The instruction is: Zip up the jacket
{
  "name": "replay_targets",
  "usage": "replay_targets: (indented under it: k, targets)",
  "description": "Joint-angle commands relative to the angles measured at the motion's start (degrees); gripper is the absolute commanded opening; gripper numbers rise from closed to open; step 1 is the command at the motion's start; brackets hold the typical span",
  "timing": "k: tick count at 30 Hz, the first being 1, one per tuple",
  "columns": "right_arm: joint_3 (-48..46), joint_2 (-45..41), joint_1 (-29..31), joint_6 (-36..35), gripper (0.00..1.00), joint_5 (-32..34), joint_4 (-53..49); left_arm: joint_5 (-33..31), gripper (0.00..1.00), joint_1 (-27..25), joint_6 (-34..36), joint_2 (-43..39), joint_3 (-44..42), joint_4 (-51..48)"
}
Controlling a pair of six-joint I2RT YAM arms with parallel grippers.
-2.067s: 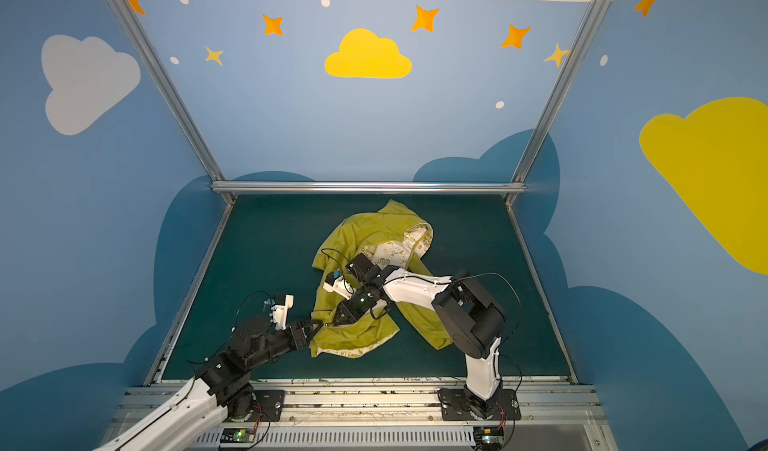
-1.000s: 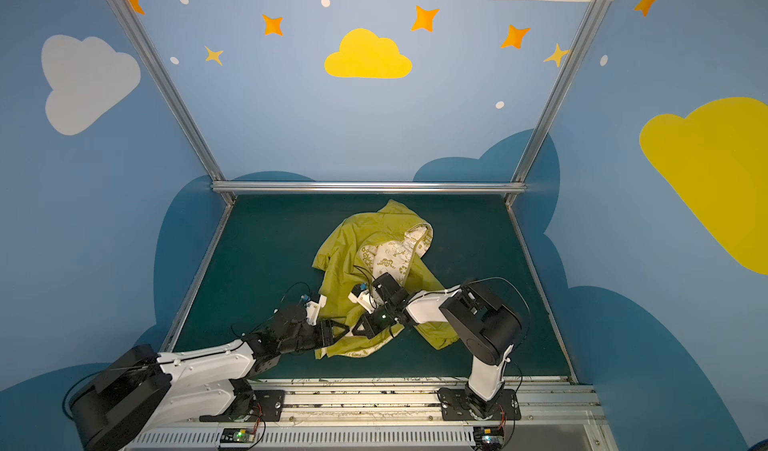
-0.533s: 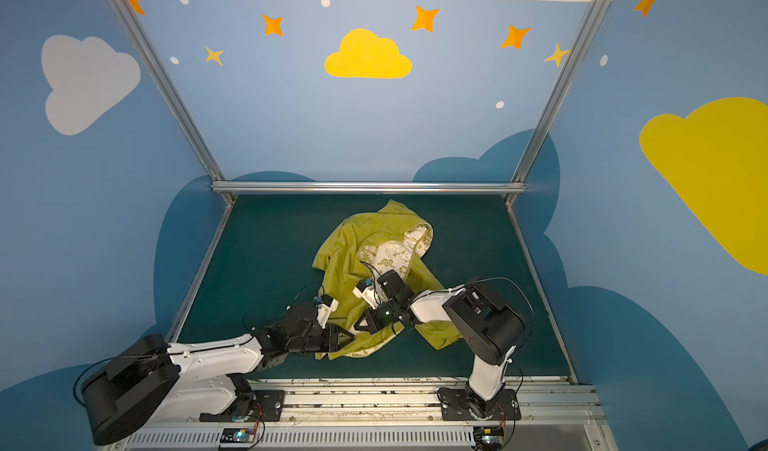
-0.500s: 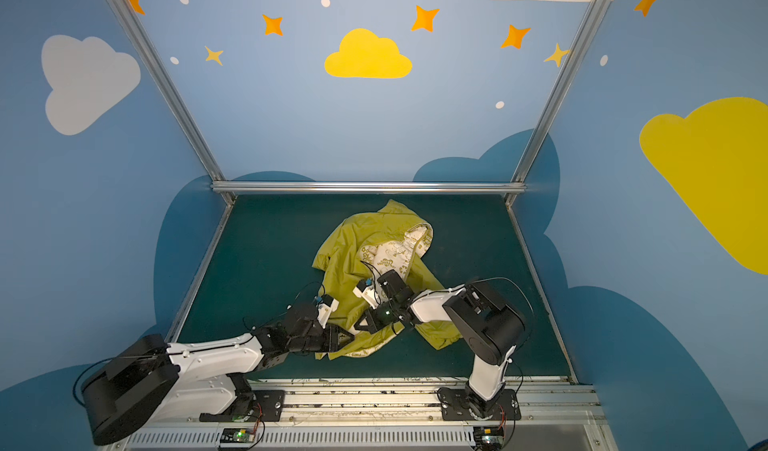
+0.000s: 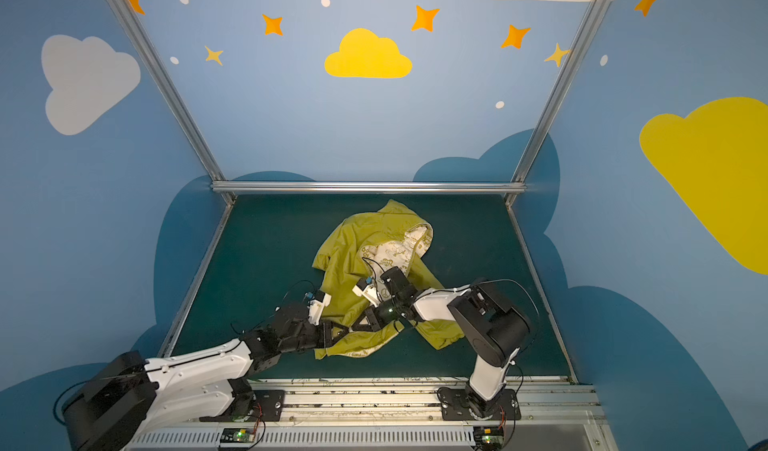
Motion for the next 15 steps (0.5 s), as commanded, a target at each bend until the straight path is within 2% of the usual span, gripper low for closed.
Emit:
replay_targets:
  k: [1,6,11,15]
  targets:
    - [-0.3,-1.9,-0.6,0.5,0.25,-5.1,-0.6,0.6,0.30,1.2,-1.2,-1.5,-1.5,2.4]
    - [0.4,0.5,-0.8,4.1,0.28,-10.3,2.4,2.9,0.19,1.9,-2.1,-2.6,-2.4,4.8]
    - [0.5,1.5,-0.9,6.3,0.32,-10.5,4.1,3.5,0.11,2.1,-2.7,-1.1,-3.0,7.2]
    - [-0.1,2.4,-1.0,9.2,0.34,-11.2,6.9,5.1,0.05,2.8,-4.3,0.6,-4.0,12.7]
